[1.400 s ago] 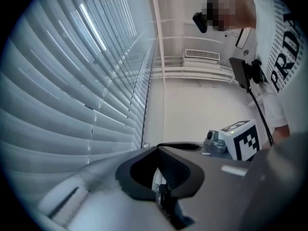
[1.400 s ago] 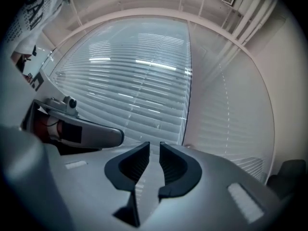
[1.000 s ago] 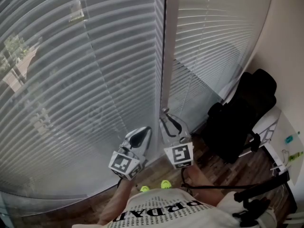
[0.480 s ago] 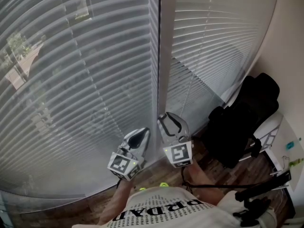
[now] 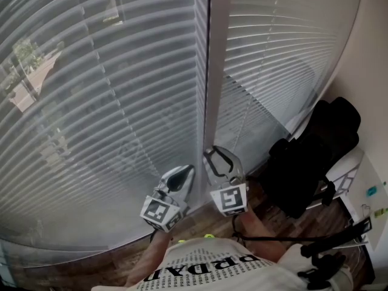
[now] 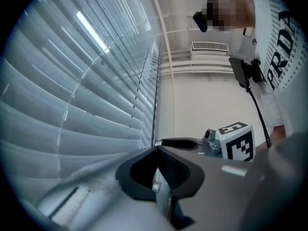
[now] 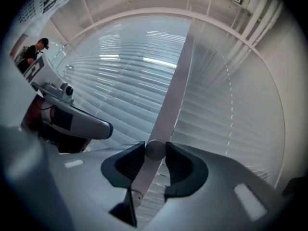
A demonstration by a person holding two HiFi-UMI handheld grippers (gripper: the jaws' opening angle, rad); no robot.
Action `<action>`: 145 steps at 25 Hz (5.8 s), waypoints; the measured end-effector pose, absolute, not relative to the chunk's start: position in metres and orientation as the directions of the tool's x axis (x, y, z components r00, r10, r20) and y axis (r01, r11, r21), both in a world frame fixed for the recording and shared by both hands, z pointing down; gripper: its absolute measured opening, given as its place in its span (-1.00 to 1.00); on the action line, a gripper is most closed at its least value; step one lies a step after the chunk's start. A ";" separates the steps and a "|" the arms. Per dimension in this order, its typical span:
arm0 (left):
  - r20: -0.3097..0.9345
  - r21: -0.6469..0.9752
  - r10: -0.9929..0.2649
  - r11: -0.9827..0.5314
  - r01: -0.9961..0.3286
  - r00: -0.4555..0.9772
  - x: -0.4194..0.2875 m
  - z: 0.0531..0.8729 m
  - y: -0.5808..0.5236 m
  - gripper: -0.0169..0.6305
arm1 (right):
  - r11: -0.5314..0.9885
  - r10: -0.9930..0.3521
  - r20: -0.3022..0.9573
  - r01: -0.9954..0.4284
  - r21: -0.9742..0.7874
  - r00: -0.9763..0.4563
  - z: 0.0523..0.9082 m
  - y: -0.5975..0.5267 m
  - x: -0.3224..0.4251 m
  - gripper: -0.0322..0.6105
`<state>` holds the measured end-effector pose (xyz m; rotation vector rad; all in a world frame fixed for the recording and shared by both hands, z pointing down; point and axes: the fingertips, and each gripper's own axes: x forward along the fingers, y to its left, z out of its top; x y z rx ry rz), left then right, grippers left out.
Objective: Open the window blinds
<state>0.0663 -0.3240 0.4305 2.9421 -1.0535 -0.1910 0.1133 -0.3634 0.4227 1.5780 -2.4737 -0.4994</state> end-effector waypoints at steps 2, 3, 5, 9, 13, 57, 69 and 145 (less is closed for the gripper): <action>-0.106 0.055 -0.635 -0.772 -0.633 0.765 0.067 0.430 -0.324 -0.97 | 0.387 -0.903 -0.037 -0.847 0.364 -0.428 0.423 -0.364 0.113 -0.47; -0.104 0.056 -0.635 -0.772 -0.633 0.765 0.067 0.431 -0.324 -0.97 | 0.387 -0.903 -0.036 -0.848 0.364 -0.428 0.423 -0.364 0.113 -0.47; -0.106 0.056 -0.633 -0.774 -0.631 0.767 0.067 0.434 -0.324 -0.97 | 0.387 -0.904 -0.035 -0.850 0.357 -0.426 0.424 -0.364 0.113 -0.47; -0.110 0.061 -0.630 -0.776 -0.627 0.769 0.070 0.432 -0.324 -0.97 | 0.391 -0.904 -0.048 -0.866 0.311 -0.425 0.423 -0.365 0.115 -0.47; -0.096 0.065 -0.622 -0.783 -0.619 0.777 0.071 0.435 -0.322 -0.97 | 0.403 -0.904 -0.047 -0.883 0.241 -0.426 0.425 -0.366 0.117 -0.47; -0.113 0.054 -0.614 -0.789 -0.612 0.781 0.067 0.428 -0.327 -0.97 | 0.378 -0.913 0.007 -0.838 0.393 -0.408 0.417 -0.365 0.114 -0.41; -0.114 0.056 -0.621 -0.783 -0.619 0.775 0.065 0.427 -0.326 -0.97 | 0.346 -0.917 0.004 -0.787 0.512 -0.400 0.421 -0.368 0.109 -0.46; -0.103 0.064 -0.600 -0.800 -0.596 0.794 0.063 0.428 -0.324 -0.97 | 0.382 -0.918 0.005 -0.878 0.289 -0.397 0.422 -0.370 0.117 -0.49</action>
